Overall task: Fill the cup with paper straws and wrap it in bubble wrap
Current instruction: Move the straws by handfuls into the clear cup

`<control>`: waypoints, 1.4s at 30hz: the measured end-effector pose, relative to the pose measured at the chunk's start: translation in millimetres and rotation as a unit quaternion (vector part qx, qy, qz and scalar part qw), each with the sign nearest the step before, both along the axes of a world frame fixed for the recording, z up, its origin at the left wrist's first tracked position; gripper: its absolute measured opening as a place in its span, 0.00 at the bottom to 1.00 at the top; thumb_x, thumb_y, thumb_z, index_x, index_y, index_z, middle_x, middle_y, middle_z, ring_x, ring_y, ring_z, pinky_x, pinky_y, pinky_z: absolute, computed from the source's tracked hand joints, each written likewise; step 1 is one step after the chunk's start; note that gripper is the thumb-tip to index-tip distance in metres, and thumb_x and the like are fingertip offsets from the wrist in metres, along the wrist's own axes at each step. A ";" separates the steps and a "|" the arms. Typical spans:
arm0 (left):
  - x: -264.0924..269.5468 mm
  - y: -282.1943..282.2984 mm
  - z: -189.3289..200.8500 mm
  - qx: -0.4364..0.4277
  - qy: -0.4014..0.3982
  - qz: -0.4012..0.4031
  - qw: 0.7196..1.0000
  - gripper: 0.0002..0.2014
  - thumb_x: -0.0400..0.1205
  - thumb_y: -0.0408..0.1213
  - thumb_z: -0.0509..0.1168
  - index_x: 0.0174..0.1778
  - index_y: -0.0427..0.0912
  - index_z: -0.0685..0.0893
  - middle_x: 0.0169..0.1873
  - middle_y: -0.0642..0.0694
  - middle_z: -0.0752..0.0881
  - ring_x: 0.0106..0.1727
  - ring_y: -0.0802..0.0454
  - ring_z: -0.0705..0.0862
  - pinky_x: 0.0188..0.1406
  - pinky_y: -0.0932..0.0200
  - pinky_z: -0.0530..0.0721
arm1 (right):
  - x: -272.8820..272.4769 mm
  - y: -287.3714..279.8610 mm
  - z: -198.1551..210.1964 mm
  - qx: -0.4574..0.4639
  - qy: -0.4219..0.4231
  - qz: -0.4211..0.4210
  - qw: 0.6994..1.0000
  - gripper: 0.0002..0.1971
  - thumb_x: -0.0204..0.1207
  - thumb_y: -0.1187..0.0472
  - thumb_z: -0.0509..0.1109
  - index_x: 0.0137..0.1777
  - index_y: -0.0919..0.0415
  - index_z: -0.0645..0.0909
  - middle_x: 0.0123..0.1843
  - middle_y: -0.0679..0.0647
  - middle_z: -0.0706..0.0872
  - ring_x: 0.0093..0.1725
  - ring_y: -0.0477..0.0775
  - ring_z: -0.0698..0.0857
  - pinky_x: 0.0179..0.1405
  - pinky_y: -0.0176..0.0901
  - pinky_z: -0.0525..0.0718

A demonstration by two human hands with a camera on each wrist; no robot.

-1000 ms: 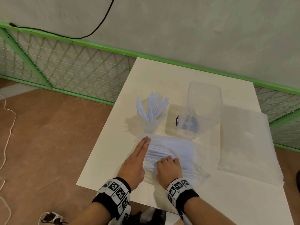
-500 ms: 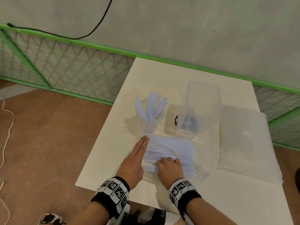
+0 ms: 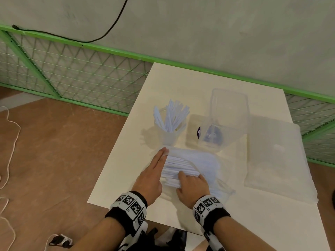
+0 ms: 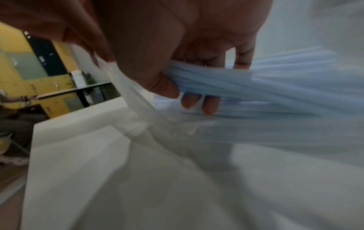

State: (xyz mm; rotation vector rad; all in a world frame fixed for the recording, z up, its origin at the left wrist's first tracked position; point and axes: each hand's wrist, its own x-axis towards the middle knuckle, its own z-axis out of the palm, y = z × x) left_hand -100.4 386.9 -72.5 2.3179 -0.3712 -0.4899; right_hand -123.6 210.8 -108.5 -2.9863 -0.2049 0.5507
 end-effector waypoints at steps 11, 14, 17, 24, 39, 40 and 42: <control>-2.0 1.0 -1.0 -0.007 -0.018 0.011 1.000 0.52 0.72 0.15 0.59 0.86 0.58 0.45 0.82 0.74 0.37 0.69 0.58 0.77 0.40 0.71 0.78 | -5.9 -5.6 69.9 0.522 -0.130 -0.269 0.799 0.13 0.80 0.59 0.72 0.33 0.59 0.85 0.39 0.50 0.88 0.43 0.48 0.86 0.46 0.33 0.81; -2.6 1.4 -0.6 -0.011 -0.020 0.008 1.000 0.53 0.72 0.15 0.60 0.86 0.58 0.46 0.81 0.74 0.37 0.68 0.57 0.79 0.42 0.65 0.82 | -8.5 -12.8 55.7 0.484 -0.104 -0.295 0.818 0.12 0.77 0.58 0.74 0.34 0.63 0.85 0.36 0.49 0.87 0.39 0.46 0.86 0.42 0.34 0.82; -1.2 1.5 -2.1 -0.014 -0.020 0.007 1.000 0.53 0.72 0.15 0.61 0.86 0.59 0.46 0.81 0.76 0.37 0.66 0.54 0.81 0.46 0.58 0.87 | -15.2 -23.8 39.1 0.419 -0.059 -0.293 0.857 0.17 0.72 0.55 0.72 0.30 0.66 0.73 0.26 0.54 0.75 0.26 0.48 0.73 0.30 0.38 0.75; 0.3 1.4 -1.4 -0.006 -0.023 0.005 1.000 0.52 0.73 0.16 0.61 0.86 0.58 0.45 0.78 0.79 0.33 0.63 0.54 0.82 0.41 0.64 0.84 | 11.8 -30.5 88.9 0.381 -0.068 -0.269 0.882 0.15 0.72 0.61 0.72 0.31 0.73 0.77 0.26 0.63 0.83 0.25 0.58 0.82 0.31 0.53 0.84; 6.6 2.0 8.4 0.012 0.006 0.003 1.000 0.51 0.75 0.19 0.60 0.86 0.61 0.44 0.81 0.74 0.37 0.59 0.52 0.82 0.29 0.76 0.69 | 163.8 2.9 190.9 0.356 -0.193 -0.160 0.900 0.08 0.73 0.57 0.73 0.42 0.62 0.87 0.42 0.55 0.91 0.40 0.52 0.89 0.45 0.49 0.88; 7.7 1.9 10.3 0.015 0.007 0.004 1.000 0.50 0.75 0.19 0.60 0.86 0.61 0.44 0.82 0.73 0.38 0.58 0.51 0.82 0.29 0.77 0.69 | 166.8 5.0 179.3 0.343 -0.156 -0.155 0.913 0.07 0.72 0.55 0.75 0.46 0.57 0.87 0.46 0.52 0.90 0.42 0.48 0.87 0.46 0.40 0.85; 9.6 2.1 12.7 0.019 0.008 0.005 1.000 0.50 0.75 0.19 0.59 0.86 0.61 0.44 0.82 0.73 0.38 0.54 0.54 0.81 0.30 0.77 0.68 | 171.3 4.5 160.2 0.331 -0.119 -0.152 0.924 0.17 0.70 0.49 0.79 0.56 0.52 0.83 0.52 0.47 0.86 0.47 0.43 0.83 0.46 0.27 0.77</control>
